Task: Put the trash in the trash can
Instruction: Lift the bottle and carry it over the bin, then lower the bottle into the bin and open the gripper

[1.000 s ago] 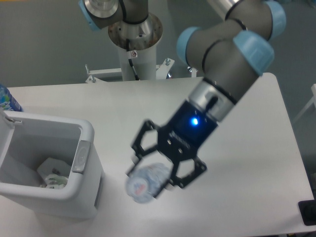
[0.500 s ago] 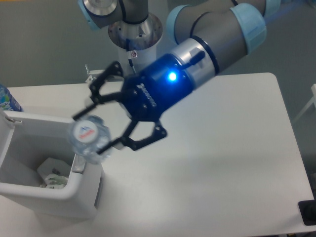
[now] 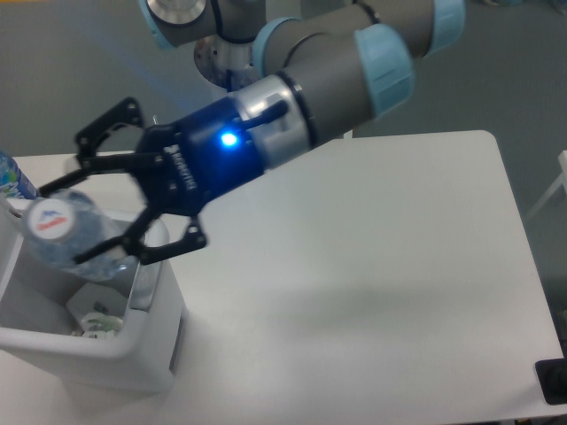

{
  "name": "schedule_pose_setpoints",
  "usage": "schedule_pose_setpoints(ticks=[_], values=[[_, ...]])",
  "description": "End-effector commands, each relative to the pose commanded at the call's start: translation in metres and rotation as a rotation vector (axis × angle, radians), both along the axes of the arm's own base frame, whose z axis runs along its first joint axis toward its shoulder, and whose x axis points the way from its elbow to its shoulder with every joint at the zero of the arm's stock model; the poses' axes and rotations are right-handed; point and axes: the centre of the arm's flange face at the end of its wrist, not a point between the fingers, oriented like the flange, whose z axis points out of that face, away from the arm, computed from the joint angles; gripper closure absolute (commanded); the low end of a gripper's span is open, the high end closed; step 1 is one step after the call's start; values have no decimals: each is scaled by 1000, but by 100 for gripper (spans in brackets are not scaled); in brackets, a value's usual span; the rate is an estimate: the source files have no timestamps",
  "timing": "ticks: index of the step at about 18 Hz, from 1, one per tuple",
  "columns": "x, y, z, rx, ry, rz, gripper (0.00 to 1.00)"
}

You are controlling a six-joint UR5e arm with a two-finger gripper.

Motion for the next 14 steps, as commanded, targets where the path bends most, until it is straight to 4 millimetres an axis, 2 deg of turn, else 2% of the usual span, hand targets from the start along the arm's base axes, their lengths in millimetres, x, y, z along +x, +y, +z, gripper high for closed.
schedule_pose_setpoints(ticks=[4, 5, 6, 8, 9, 14], values=[[14, 2, -25, 18, 26, -17, 59], [15, 1, -26, 25, 33, -18, 53], [15, 1, -27, 31, 42, -19, 40], [15, 1, -29, 20, 63, -6, 7], [15, 1, -29, 13, 69, -1, 1], [20, -6, -31, 3, 67, 4, 0]])
